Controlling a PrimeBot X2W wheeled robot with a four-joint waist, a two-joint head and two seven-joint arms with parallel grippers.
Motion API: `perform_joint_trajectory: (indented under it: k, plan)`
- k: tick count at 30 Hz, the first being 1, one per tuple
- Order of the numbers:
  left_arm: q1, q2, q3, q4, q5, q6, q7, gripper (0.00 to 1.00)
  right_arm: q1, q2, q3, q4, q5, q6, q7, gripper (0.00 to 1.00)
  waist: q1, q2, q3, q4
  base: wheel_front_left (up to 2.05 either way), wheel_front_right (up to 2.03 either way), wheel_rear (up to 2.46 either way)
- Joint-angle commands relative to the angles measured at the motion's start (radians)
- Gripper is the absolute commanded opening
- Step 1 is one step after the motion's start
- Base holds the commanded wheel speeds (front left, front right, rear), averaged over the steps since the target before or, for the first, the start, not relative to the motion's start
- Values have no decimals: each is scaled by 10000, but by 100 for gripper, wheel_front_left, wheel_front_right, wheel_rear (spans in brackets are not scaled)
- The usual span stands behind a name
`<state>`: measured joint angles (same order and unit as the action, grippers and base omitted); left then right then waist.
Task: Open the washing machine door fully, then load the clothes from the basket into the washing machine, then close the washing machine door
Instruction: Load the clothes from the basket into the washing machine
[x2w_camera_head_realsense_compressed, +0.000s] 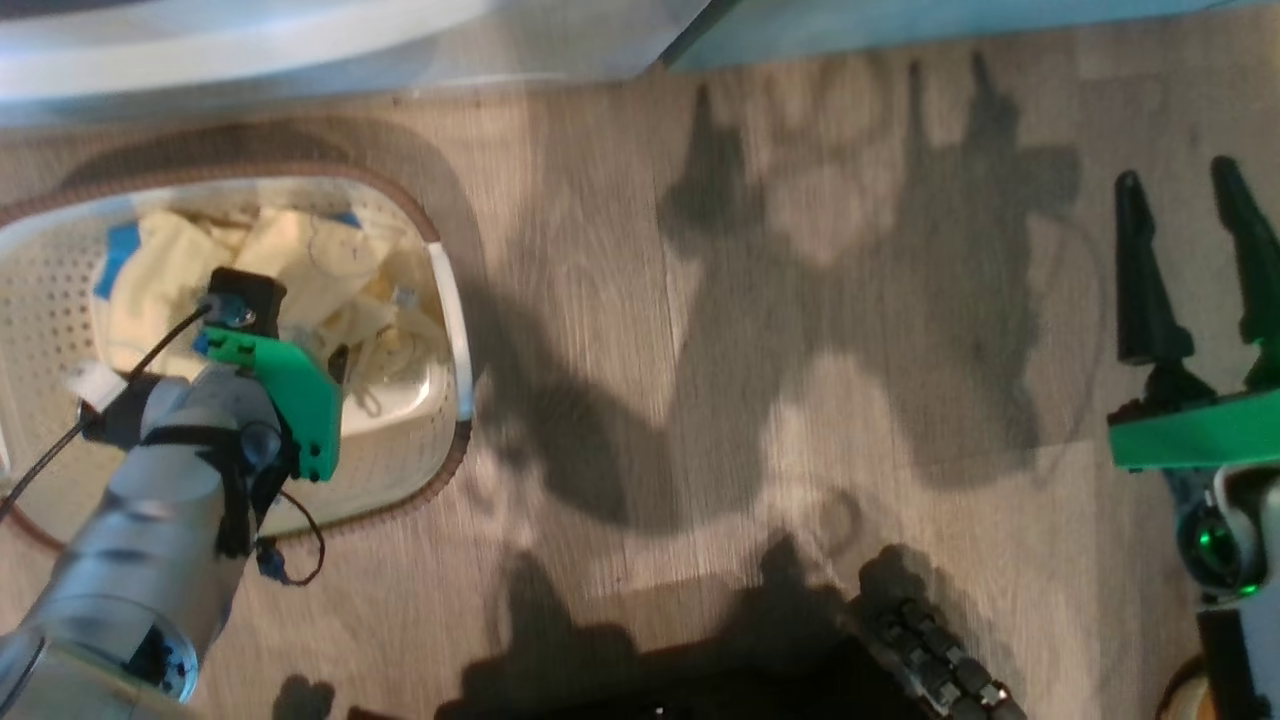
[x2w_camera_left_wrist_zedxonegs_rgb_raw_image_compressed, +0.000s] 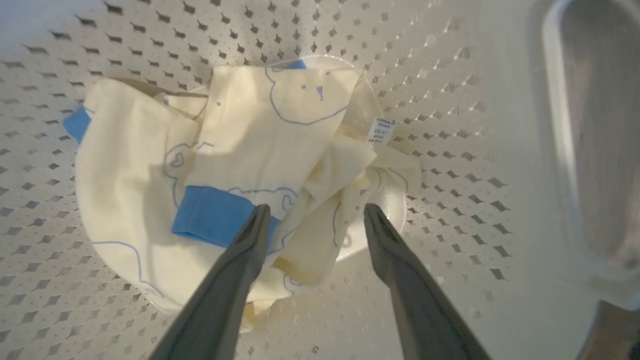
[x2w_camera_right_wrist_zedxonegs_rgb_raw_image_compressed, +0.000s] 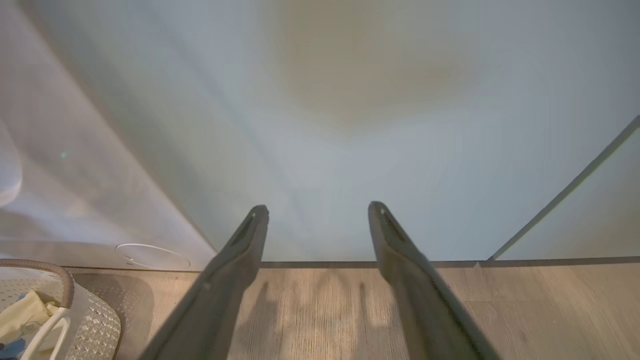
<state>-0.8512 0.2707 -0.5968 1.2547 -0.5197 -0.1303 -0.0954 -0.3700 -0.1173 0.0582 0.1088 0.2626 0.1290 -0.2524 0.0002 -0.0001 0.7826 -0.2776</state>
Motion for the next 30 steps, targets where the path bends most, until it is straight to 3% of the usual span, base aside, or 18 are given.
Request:
perform_joint_trajectory:
  k: [1, 15, 28, 29, 30]
  plan:
    - [-27, 352, -16, 36, -75, -4, -12, 100, 38, -216, 7, -353, -64, 17, -94, 100, -2, 1, 379, 129, 0, 0, 0]
    - [-1077, 596, -1214, -52, -326, -4, 125, 100, -359, -458, 100, -620, -161, 17, -94, 100, -2, 1, 1707, 205, 0, 0, 0]
    - [-1327, 697, -1760, 142, -756, -4, 295, 100, -460, -571, 147, -681, -177, 17, -94, 100, -2, 1, 2009, 197, 0, 0, 0]
    - [-1345, 702, -1811, 144, -785, -4, 280, 81, -467, -581, 146, -687, -183, 17, -94, 100, -2, 1, 2027, 200, 0, 0, 0]
    - [-1354, 699, -1862, 139, -824, -4, 266, 49, -468, -593, 145, -692, -186, 17, -94, 100, -2, 1, 2037, 202, 0, 0, 0]
